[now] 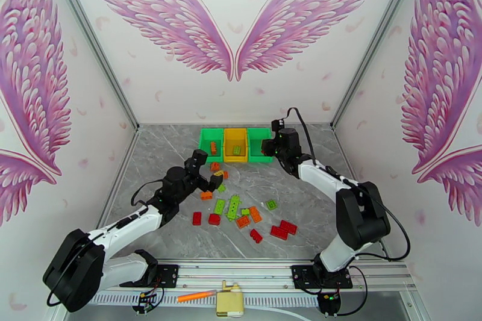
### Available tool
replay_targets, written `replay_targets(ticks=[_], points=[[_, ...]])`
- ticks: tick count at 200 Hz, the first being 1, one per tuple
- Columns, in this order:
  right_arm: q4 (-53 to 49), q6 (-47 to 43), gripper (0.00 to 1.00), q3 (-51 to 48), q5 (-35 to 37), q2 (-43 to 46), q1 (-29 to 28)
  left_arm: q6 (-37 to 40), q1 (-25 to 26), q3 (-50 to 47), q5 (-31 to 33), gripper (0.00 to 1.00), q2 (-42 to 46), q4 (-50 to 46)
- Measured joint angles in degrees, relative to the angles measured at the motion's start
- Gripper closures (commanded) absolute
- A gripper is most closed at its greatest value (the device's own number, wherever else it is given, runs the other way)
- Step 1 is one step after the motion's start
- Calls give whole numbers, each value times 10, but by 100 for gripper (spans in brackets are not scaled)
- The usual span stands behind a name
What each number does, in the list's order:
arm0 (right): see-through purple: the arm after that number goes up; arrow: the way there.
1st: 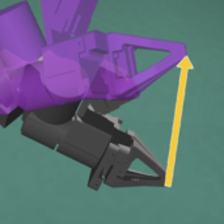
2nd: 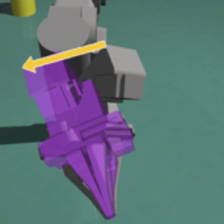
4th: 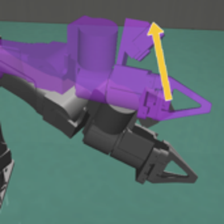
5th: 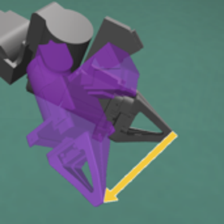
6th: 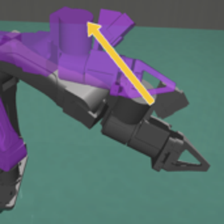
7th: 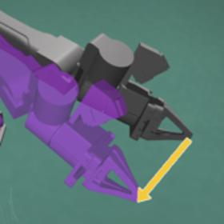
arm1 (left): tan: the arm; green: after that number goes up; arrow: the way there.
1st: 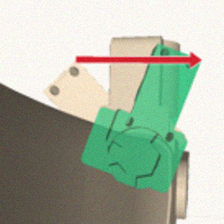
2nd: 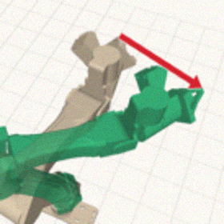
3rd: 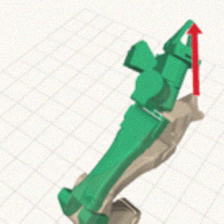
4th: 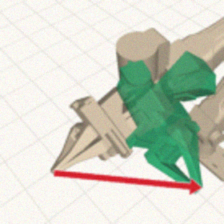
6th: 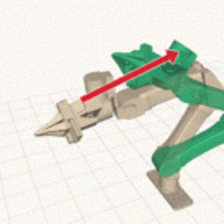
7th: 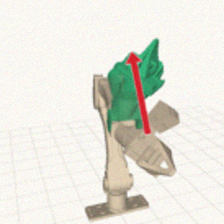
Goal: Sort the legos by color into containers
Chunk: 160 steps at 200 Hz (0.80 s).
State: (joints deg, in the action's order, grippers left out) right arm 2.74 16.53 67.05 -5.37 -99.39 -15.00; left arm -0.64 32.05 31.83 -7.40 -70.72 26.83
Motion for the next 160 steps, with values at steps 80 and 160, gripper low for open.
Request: replay_targets(ticks=[80,160], points=[[-41,1,81,128,-7,-111,9,39,19,0,-18,1,-13,1],[-115,17,75,239,-13,-221,9,51,19,15,-20,1,-23,-7]])
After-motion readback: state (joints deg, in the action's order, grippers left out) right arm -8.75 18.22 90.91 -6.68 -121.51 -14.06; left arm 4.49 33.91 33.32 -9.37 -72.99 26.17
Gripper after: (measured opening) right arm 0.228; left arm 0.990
